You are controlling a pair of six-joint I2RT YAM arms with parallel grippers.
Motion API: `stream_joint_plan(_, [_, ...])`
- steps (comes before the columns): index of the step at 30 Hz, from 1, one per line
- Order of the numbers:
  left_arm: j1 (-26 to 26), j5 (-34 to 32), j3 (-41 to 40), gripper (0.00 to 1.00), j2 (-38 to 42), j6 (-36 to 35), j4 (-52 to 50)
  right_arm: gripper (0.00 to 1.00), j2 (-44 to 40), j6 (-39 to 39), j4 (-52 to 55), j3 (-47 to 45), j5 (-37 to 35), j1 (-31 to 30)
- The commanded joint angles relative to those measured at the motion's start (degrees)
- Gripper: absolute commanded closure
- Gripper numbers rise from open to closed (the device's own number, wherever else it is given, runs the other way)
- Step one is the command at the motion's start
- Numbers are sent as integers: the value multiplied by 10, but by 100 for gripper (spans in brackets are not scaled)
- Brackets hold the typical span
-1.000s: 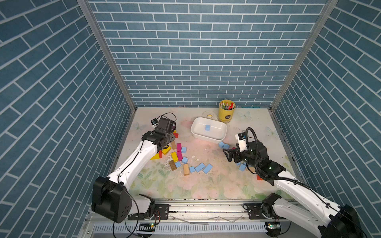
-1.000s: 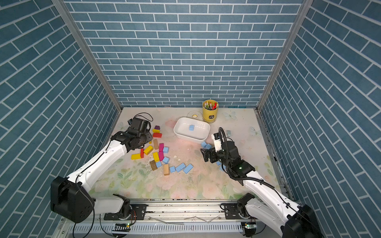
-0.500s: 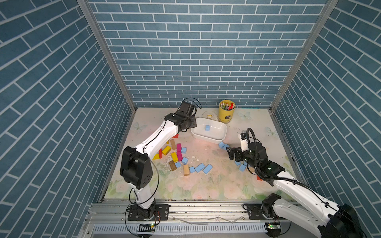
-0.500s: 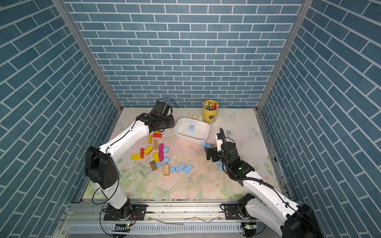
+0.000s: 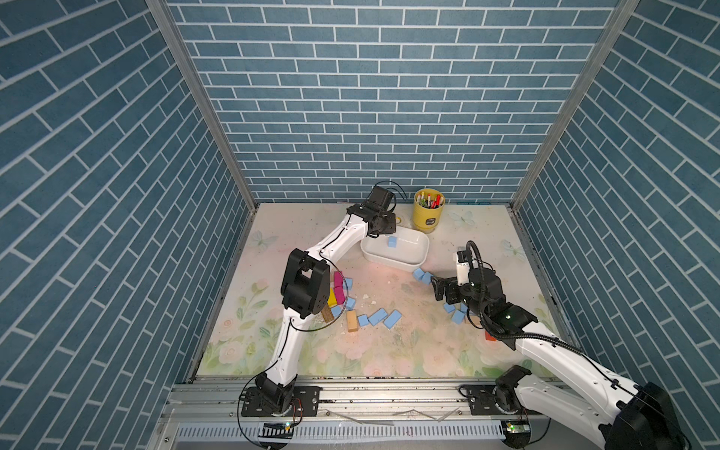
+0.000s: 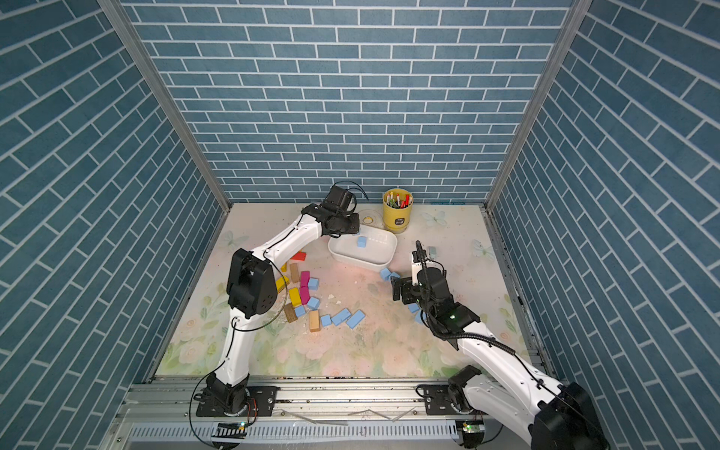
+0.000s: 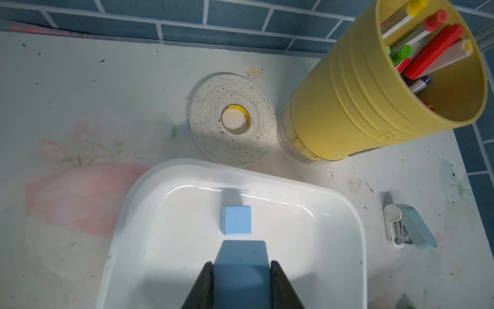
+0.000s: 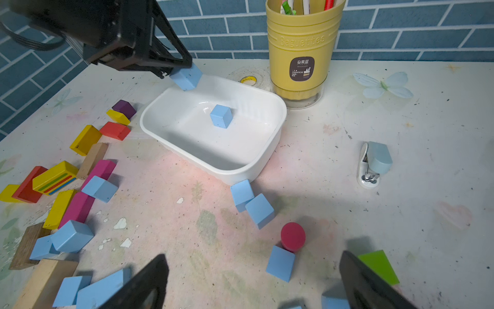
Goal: Pick out the blue building blocks
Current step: Place the building block in the storage box.
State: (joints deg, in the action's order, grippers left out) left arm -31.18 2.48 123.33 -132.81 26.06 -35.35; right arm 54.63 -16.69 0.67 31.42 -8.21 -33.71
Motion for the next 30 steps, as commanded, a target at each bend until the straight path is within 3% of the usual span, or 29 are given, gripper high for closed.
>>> stream_joint_plan(1, [-3, -22, 48, 83, -39, -17, -35, 1, 6, -11, -1, 0, -12, 2])
stream_joint_plan(7, [-4, -60, 81, 74, -93, -28, -38, 1, 8, -11, 3, 2, -15, 3])
stream_joint_plan(16, [-2, -65, 90, 50, -110, -32, -40, 1, 12, -10, 6, 4, -14, 3])
stream_joint_plan(24, [-2, -57, 80, 36, -58, -47, -38, 1, 21, -9, 6, 6, -13, 3])
stream_joint_plan(30, [1, -45, 38, 27, 15, -104, -36, 1, 26, -10, 7, 7, -9, 3])
